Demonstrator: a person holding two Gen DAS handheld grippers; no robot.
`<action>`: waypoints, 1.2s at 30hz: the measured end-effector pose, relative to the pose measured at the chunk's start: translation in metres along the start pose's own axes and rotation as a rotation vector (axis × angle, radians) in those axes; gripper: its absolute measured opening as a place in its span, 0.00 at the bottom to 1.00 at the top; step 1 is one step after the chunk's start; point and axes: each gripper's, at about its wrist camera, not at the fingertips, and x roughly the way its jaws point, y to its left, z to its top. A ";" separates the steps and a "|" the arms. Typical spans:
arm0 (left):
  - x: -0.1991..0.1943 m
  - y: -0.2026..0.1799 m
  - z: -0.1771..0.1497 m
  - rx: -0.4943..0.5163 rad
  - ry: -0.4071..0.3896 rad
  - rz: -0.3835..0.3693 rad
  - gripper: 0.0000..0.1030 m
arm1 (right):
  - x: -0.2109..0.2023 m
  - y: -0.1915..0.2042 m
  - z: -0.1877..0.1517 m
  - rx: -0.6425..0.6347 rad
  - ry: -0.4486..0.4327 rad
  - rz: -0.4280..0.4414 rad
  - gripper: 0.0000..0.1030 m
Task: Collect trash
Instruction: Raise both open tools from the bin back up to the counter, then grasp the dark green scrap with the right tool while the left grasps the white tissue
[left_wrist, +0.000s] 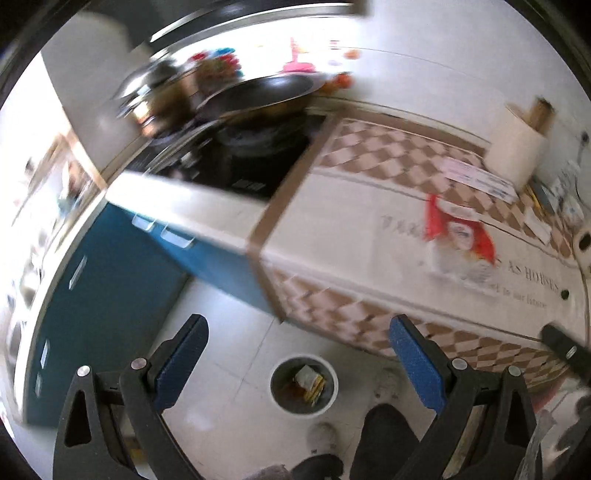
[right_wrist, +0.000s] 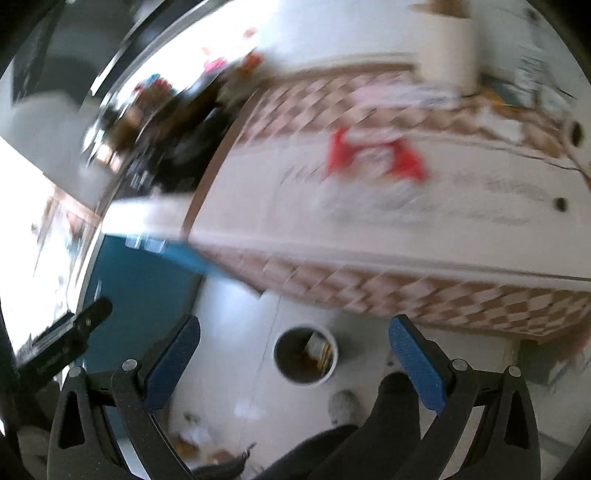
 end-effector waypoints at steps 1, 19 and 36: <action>0.004 -0.019 0.011 0.034 -0.005 -0.005 0.97 | -0.006 -0.017 0.011 0.036 -0.018 -0.012 1.00; 0.117 -0.305 0.126 0.570 -0.002 0.087 0.97 | 0.032 -0.395 0.111 0.755 -0.130 -0.261 0.56; 0.180 -0.480 0.164 0.543 0.324 -0.362 0.88 | 0.044 -0.423 0.161 0.679 -0.154 -0.304 0.23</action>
